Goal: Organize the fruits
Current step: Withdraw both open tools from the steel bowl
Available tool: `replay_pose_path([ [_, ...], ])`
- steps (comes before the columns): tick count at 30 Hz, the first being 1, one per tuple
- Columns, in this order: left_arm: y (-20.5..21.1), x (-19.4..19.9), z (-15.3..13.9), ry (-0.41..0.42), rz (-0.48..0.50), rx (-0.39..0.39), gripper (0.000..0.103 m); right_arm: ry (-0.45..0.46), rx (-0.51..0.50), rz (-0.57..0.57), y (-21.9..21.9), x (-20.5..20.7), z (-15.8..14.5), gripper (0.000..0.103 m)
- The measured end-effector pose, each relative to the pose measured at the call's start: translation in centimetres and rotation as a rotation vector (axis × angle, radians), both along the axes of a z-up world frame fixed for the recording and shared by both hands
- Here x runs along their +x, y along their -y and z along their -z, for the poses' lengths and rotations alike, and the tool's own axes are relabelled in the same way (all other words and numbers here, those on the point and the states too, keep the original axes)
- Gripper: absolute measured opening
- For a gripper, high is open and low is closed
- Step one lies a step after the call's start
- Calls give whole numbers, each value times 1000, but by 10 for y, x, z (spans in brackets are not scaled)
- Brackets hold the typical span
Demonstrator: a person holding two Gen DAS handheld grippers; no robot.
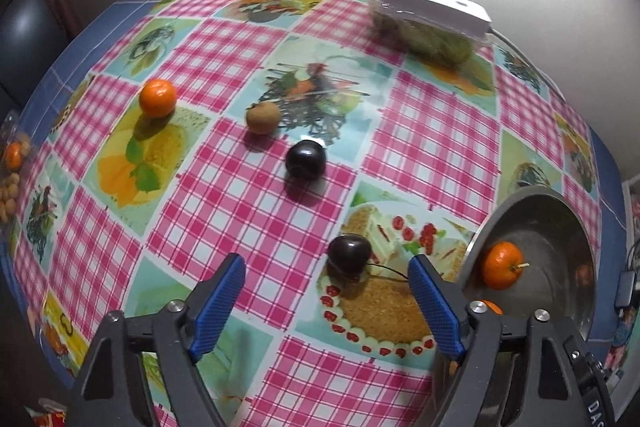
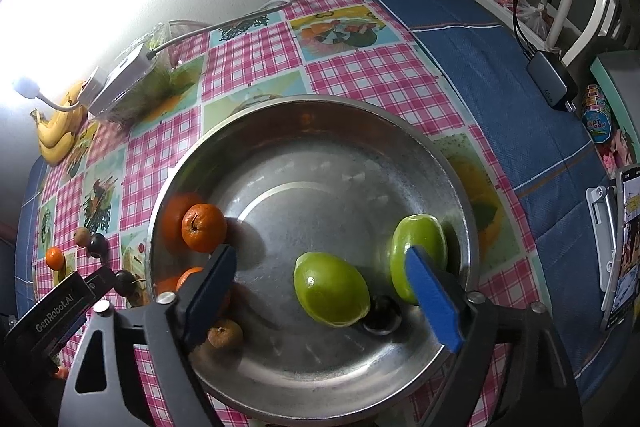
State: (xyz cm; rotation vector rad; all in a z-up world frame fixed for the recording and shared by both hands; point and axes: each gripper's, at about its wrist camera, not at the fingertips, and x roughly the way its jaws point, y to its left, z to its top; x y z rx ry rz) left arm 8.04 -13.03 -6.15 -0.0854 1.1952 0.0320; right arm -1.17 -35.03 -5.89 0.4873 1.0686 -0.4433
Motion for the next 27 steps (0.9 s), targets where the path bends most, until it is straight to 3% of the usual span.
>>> replay_pose_path([
  [6, -5, 0, -1, 14, -25, 11, 96, 3, 0, 1, 1, 0, 1, 95],
  [8, -6, 1, -1, 14, -33, 12, 103, 1, 1, 1, 1, 0, 1, 95],
  [27, -11, 3, -3, 22, -36, 19, 103, -11, -35, -11, -3, 0, -6, 102],
])
